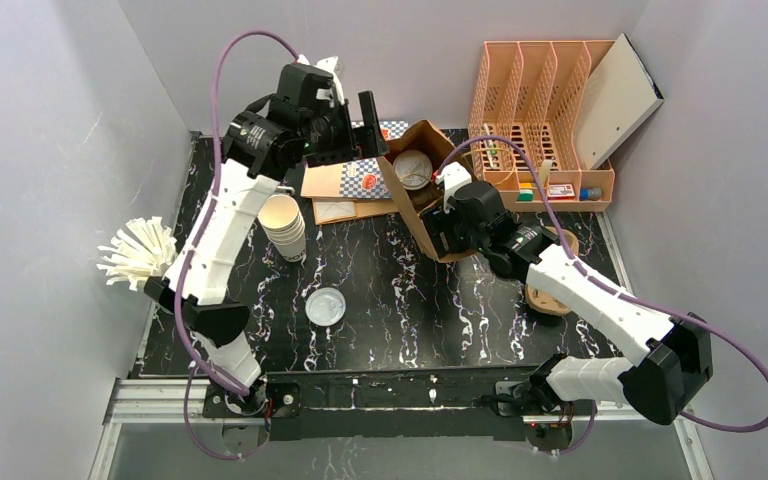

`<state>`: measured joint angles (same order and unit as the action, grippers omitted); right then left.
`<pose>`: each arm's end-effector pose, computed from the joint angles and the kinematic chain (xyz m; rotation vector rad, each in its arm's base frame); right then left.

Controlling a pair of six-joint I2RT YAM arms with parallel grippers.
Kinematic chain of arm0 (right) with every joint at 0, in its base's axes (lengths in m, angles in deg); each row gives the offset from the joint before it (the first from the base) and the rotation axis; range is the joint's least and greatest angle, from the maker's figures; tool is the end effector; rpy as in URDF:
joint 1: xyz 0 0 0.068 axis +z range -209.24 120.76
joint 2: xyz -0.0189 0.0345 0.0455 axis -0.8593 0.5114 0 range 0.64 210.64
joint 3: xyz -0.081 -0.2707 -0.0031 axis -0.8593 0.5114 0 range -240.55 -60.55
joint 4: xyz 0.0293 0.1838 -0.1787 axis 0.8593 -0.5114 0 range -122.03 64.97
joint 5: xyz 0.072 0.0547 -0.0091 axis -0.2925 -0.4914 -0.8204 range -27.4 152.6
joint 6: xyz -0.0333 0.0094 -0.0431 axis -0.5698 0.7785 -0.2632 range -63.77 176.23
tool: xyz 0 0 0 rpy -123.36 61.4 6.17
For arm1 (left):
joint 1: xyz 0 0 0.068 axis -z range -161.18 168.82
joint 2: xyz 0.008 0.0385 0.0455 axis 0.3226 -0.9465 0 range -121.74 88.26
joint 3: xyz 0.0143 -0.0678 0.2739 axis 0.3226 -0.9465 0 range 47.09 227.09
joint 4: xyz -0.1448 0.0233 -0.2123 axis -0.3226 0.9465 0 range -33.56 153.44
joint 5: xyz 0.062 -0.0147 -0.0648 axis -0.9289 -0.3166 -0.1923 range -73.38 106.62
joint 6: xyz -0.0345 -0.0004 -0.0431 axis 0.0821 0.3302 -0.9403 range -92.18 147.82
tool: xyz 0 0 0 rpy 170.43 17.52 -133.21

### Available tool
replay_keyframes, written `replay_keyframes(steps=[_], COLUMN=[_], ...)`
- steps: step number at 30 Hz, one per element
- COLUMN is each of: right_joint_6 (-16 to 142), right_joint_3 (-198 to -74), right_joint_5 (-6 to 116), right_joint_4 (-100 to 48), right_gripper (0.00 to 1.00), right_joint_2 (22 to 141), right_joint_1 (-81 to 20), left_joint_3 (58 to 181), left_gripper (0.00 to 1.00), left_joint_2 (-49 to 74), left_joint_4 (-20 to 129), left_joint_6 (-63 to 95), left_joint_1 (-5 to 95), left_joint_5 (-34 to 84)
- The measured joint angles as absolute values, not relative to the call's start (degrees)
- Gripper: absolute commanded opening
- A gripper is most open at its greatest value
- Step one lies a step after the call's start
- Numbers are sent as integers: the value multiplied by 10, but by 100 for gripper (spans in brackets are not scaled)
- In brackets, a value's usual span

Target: Pack the takeout coffee

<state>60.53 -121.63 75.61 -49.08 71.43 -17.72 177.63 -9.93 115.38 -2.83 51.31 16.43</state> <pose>0.2076 0.1725 0.3293 -0.5613 2.0767 0.2211 0.2788 -0.1775 0.5147 0.0316 2.1048 -0.6777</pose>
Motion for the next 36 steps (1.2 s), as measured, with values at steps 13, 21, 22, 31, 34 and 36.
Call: replay_keyframes(steps=[13, 21, 22, 31, 34, 36], right_joint_6=[605, 605, 605, 610, 612, 615], right_joint_3=[-1216, -1216, -1216, -1216, -1215, -1215], right_joint_5=[749, 748, 748, 751, 753, 758], right_joint_4=[-491, -491, -492, -492, -493, -496], right_gripper=[55, 54, 55, 54, 54, 54], right_joint_2=[714, 714, 714, 714, 712, 712], right_joint_1=[-179, -179, -179, -181, -183, -184], left_joint_3=[1676, 1676, 1676, 1674, 1661, 1639], left_gripper=[98, 57, 50, 15, 10, 6], left_joint_2=[-110, -119, -119, -119, -115, -107], left_joint_4=[1119, 1113, 1113, 1130, 1121, 1107], left_joint_6=[-54, -58, -58, -24, -13, -7], left_joint_1=[520, 526, 526, 528, 528, 528], left_joint_5=[241, 241, 241, 240, 238, 240])
